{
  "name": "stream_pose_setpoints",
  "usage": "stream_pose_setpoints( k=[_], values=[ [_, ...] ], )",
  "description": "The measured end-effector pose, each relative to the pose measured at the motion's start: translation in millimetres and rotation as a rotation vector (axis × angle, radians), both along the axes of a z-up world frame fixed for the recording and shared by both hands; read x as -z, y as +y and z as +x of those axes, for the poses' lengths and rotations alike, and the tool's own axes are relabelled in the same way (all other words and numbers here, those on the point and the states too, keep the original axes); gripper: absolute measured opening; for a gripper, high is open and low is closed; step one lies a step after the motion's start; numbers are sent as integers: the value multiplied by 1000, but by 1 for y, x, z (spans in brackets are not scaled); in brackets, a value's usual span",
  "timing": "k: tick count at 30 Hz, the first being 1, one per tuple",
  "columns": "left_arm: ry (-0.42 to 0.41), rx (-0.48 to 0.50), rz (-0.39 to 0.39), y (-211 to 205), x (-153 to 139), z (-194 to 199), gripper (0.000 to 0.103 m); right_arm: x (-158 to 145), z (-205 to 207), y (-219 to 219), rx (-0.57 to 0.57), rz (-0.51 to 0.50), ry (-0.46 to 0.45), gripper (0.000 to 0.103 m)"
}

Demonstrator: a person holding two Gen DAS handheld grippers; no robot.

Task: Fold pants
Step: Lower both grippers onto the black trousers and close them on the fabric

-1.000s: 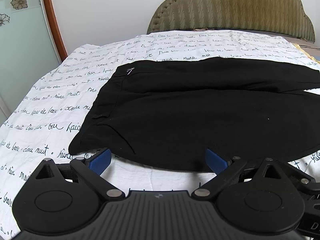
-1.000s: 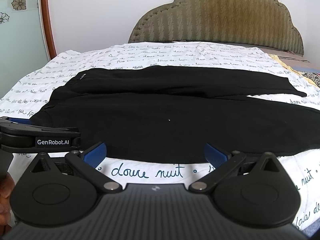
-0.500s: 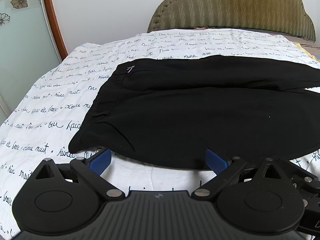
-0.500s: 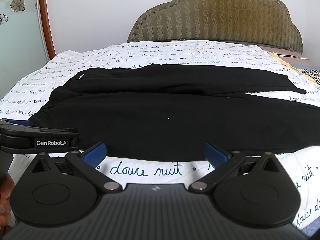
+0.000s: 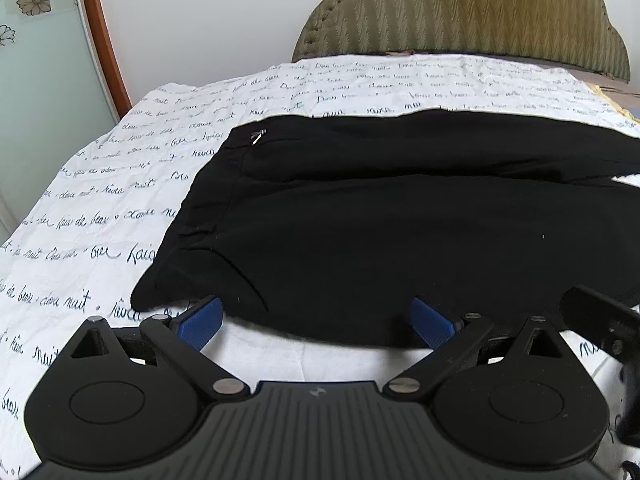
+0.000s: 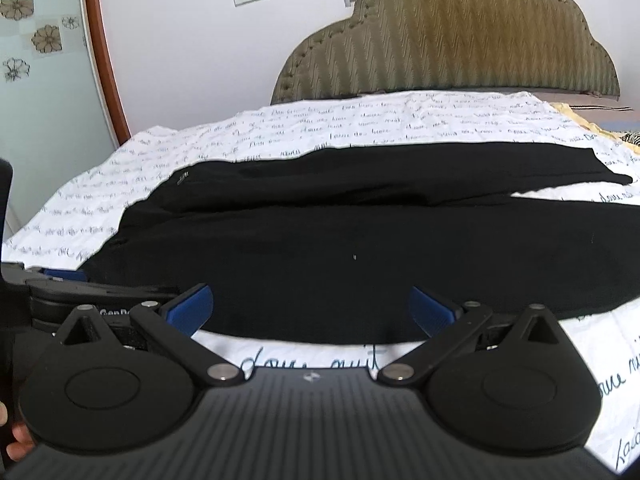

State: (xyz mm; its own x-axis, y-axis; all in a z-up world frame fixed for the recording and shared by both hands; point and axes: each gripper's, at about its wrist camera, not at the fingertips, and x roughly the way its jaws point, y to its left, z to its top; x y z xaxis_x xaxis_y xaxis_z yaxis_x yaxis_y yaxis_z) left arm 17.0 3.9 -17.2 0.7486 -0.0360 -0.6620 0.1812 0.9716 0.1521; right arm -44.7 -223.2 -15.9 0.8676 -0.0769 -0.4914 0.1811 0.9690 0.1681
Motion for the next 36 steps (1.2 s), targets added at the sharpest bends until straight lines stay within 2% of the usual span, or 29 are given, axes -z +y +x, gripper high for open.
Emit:
stream_pose_setpoints(
  k=[4,9,12,14,16,18,21,26,29,33,36],
  values=[
    [-32,32,-26,12,-12,13,101,-9,9,-7,-34,-10,-24,103],
    [-77,39,0,34,-29,50,101,-26,35,-16,-93,-120,16,103],
    [-64,51,-30,54,-38,85,101,-34,58,-27,-103,-183,24,103],
    [-47,39,-64,68,-42,112,101,-39,79,-35,-106,-235,35,103],
    [-59,25,-91,81,-44,140,101,-42,100,-45,-166,-256,50,103],
    [-61,12,-73,88,-41,167,101,-45,125,-57,-203,-243,54,103],
    [-22,1,-38,94,-34,208,101,-47,163,-71,-228,-250,63,103],
    [-9,35,-19,95,-26,252,101,-38,227,-94,-326,-294,97,103],
    [28,91,-65,98,-19,278,101,-32,263,-112,-392,-311,127,103],
    [110,169,-173,103,-9,314,101,-31,299,-130,-495,-289,106,103],
    [111,196,-195,104,0,334,101,-26,323,-141,-562,-280,142,103]
  ],
)
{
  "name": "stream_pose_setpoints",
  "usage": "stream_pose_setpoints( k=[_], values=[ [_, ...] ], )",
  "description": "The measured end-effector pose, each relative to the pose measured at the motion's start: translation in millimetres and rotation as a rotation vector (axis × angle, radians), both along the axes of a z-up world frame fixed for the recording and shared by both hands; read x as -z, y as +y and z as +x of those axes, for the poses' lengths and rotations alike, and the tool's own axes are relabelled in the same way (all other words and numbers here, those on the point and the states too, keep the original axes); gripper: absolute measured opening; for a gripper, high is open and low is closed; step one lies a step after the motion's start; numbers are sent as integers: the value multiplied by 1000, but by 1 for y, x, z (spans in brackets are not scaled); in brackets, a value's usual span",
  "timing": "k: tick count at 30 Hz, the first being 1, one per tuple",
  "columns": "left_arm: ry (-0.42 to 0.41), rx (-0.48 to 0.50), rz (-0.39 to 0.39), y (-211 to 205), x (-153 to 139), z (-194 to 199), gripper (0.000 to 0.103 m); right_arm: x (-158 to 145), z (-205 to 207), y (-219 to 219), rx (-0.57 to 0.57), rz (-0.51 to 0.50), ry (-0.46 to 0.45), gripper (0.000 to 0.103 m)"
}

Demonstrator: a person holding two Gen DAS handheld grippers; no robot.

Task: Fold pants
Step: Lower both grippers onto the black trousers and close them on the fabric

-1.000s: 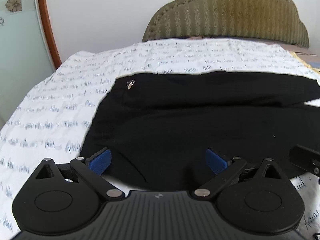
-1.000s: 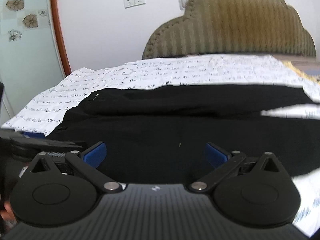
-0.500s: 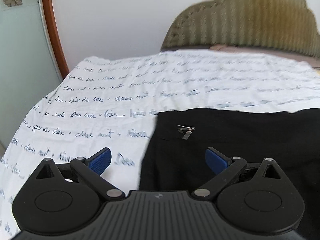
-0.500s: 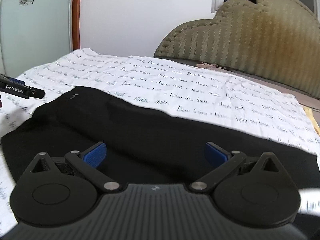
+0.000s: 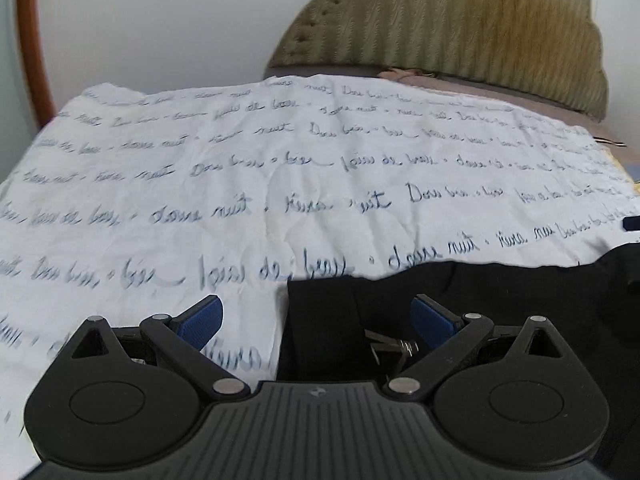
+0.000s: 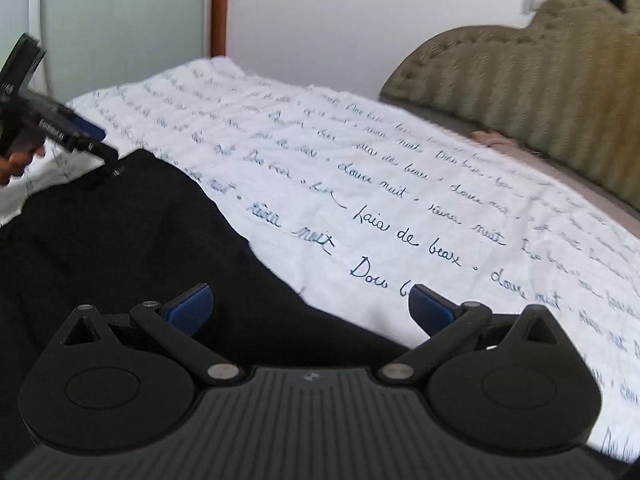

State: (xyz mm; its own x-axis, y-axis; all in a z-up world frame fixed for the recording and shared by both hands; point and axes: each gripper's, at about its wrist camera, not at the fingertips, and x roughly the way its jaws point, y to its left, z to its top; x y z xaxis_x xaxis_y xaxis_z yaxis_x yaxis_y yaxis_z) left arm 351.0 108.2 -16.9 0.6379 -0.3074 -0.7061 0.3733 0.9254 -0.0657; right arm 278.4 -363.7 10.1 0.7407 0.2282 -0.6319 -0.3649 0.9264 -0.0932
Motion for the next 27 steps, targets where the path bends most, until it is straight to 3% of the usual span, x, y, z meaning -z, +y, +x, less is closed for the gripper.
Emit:
stream_pose_setpoints(
  k=[3,7,11,14,16,18,23,25,27],
  values=[
    [40,18,-55,1,10,21,101,9,20,-6,-42,-11,69,103],
    [158,64,-162,-1,27,45,101,26,41,-12,-90,-9,164,103],
    [115,83,-145,-5,35,49,101,42,55,-14,-133,16,265,100],
    [84,99,-112,-13,34,46,98,43,58,-18,-165,76,301,79],
    [66,131,-68,-17,32,39,60,39,58,-22,-182,129,320,43],
    [55,144,-40,-22,30,36,50,35,57,-25,-190,162,329,17],
    [-26,132,-28,-25,11,24,44,25,45,-16,-164,101,267,8],
    [-84,109,-42,-21,1,21,43,17,41,-8,-117,39,192,1],
    [-112,87,-68,-16,-3,23,43,8,41,-2,-41,-27,103,1]
  ],
)
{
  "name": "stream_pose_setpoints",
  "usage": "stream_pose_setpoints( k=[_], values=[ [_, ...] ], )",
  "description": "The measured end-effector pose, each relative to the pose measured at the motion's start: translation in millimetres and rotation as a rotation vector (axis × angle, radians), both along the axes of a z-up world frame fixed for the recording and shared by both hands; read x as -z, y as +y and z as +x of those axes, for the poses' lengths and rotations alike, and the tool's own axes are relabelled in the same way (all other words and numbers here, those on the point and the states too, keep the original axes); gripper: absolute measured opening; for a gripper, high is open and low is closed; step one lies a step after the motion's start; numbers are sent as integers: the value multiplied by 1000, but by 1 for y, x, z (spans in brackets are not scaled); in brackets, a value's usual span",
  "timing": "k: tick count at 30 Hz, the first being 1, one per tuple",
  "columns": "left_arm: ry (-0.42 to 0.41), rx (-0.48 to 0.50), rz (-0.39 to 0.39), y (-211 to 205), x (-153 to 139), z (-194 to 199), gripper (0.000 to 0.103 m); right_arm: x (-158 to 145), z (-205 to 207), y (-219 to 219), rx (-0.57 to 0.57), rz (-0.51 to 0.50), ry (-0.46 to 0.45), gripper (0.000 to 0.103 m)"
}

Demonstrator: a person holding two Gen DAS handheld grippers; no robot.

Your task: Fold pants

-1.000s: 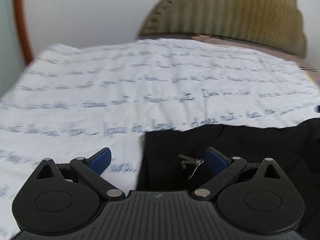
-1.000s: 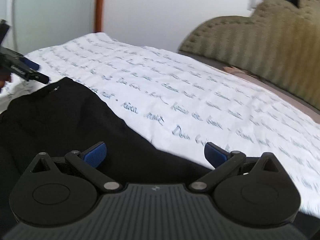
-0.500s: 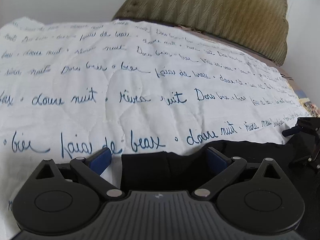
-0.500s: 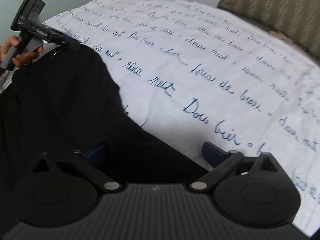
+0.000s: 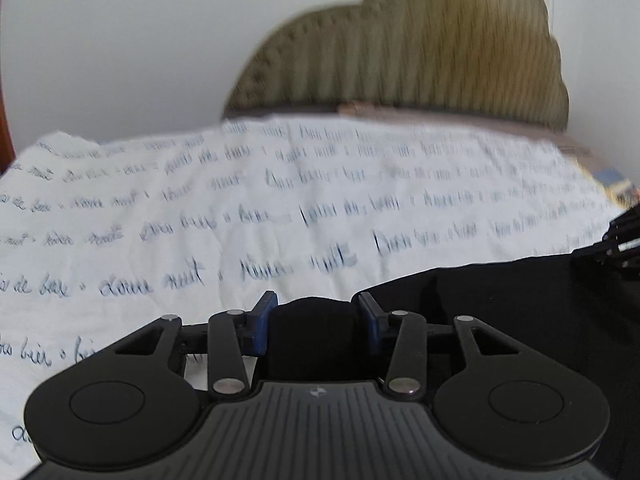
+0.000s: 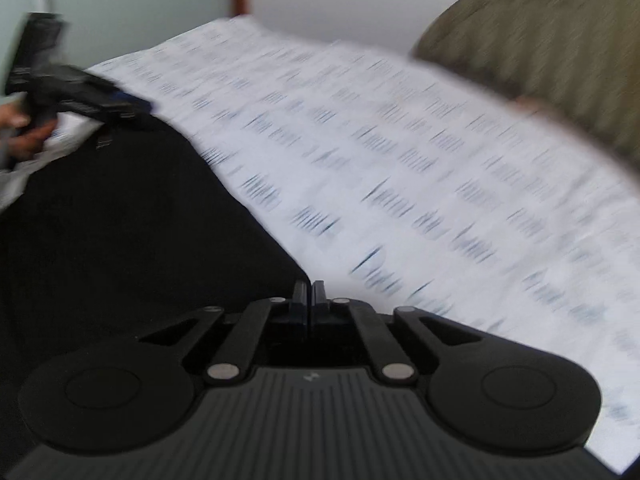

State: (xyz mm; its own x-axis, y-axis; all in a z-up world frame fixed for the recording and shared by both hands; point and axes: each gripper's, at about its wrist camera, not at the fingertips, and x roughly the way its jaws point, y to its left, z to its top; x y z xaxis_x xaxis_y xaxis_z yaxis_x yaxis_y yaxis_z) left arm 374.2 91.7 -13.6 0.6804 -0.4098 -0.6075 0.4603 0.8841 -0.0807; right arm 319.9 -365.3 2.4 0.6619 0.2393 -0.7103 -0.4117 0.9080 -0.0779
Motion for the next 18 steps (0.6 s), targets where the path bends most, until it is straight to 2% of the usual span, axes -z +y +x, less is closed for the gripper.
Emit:
stream_pose_setpoints(
  k=[1,3,6,9,12,18],
  values=[
    [19,-11,11,0,2,4,43,-4,-2,4,23,-35,-49,1],
    [46,-29,33,-2,7,6,42,-5,-1,13,51,-61,-77,1],
    [-53,-8,25,0,-8,-16,42,-3,-13,32,59,-162,-148,1],
    [-140,36,47,2,-27,-38,42,-18,-38,40,86,-172,-233,1],
    [-192,83,70,5,-40,-63,42,-31,-75,49,79,-212,-305,1],
    [-265,120,90,13,-50,-128,42,-43,-153,76,40,-264,-378,1]
  ],
)
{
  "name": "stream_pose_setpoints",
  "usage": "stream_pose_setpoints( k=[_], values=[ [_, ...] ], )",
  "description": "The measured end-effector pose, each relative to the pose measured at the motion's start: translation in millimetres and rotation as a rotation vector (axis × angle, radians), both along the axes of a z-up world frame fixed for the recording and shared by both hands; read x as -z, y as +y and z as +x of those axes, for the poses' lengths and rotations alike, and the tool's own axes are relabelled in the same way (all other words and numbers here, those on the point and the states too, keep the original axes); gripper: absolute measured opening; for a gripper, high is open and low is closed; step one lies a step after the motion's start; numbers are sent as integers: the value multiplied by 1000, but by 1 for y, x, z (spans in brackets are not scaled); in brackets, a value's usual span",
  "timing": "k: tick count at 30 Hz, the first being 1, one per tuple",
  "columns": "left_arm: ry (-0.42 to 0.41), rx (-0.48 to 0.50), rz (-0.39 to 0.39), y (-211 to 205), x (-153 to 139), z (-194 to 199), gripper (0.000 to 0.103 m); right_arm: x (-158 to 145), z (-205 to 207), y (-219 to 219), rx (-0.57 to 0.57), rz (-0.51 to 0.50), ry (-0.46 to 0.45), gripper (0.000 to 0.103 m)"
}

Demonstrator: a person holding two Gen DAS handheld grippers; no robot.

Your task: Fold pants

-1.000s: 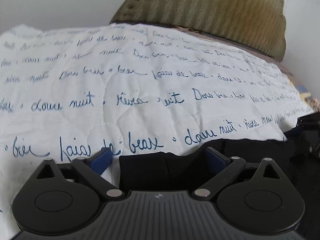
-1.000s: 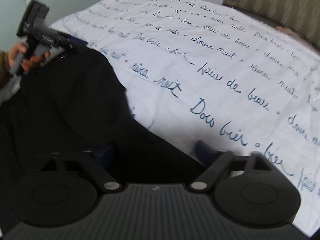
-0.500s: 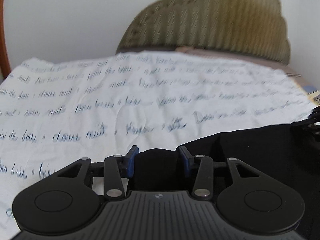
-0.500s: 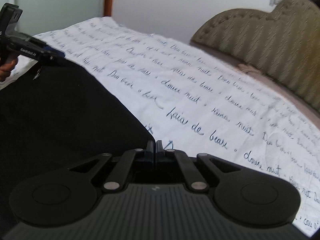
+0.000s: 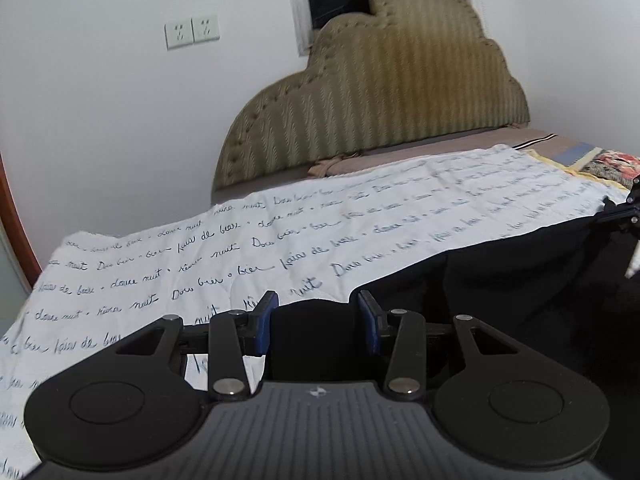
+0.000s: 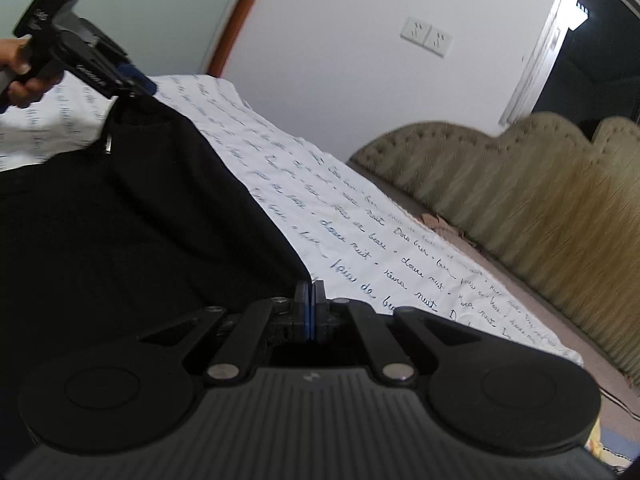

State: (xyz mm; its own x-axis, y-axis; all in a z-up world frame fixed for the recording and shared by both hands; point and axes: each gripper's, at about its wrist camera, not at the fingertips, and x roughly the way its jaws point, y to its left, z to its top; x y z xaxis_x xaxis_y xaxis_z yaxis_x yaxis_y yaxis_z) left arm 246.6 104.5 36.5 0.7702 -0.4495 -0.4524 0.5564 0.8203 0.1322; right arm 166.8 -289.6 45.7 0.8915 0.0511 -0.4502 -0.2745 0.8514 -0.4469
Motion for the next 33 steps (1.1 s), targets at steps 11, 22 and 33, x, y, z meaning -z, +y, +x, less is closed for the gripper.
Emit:
stream_pose_setpoints(
  k=[11,22,33],
  values=[
    [48,12,-12,40,20,-119,37,28,-126,42,-59,-8,62,1],
    [121,-32,15,55,51,-161,36,66,-172,65,-79,-47,121,1],
    [178,-66,33,76,61,-171,60,81,-191,73,-85,-91,180,2]
  ],
)
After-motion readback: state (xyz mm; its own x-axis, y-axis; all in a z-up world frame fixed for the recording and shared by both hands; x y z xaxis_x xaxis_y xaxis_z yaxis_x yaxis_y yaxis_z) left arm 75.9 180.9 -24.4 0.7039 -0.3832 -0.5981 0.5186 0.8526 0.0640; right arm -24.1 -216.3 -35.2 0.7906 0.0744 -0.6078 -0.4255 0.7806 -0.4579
